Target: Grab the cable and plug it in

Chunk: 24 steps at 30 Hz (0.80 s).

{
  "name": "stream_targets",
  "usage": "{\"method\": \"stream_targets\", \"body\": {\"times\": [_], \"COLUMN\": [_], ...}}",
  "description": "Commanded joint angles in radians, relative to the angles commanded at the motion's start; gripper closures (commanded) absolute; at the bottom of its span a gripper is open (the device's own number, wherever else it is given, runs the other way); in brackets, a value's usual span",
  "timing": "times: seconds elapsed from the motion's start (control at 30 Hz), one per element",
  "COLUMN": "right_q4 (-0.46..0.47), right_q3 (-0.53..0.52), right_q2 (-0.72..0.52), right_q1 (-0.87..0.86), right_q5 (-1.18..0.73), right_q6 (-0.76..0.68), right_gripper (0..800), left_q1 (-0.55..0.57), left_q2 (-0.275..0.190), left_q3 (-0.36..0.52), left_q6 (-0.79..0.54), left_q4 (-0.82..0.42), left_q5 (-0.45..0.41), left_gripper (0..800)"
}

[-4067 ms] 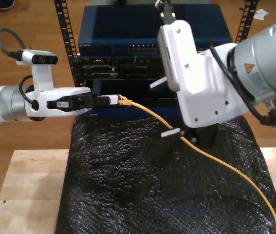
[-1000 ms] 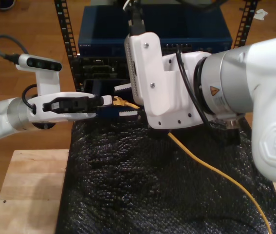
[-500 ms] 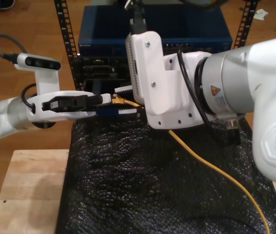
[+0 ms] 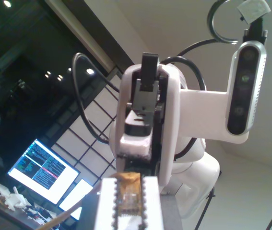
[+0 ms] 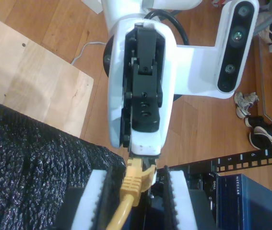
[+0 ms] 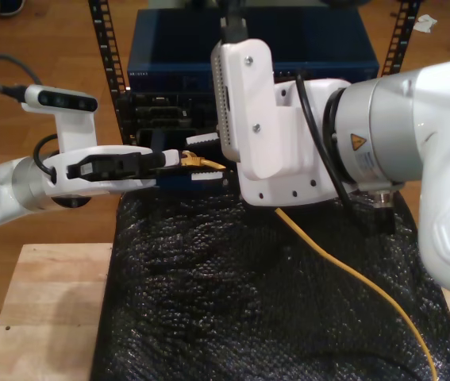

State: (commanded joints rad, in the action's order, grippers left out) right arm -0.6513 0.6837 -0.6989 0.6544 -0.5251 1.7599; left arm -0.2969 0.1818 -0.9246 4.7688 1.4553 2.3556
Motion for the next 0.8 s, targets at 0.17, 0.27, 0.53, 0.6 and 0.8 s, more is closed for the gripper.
{"method": "stream_targets", "body": {"times": [0.17,0.27,0.53,0.6,0.8], "right_q4": [-0.002,-0.006,-0.021,-0.021,-0.023], "right_q3": [0.002,0.002,0.002,0.000,-0.005], "right_q2": [-0.003,-0.003,-0.009,-0.014,-0.018], "right_q1": [0.000,0.000,0.002,0.009,0.043], "right_q5": [-0.002,-0.003,-0.008,-0.008,-0.008], "right_q6": [0.000,0.000,0.002,0.002,0.002], "right_gripper": [449,425,407,407,408], "left_q1": [0.005,0.005,0.005,0.005,0.005], "left_q2": [0.000,0.000,-0.002,-0.002,-0.003], "left_q3": [0.000,0.000,0.000,0.000,-0.003], "left_q6": [-0.002,-0.002,-0.002,-0.002,-0.002], "left_q4": [0.009,0.009,0.009,0.009,0.009], "left_q5": [0.003,0.006,0.008,0.008,0.009], "left_gripper": [780,780,779,779,779]}}
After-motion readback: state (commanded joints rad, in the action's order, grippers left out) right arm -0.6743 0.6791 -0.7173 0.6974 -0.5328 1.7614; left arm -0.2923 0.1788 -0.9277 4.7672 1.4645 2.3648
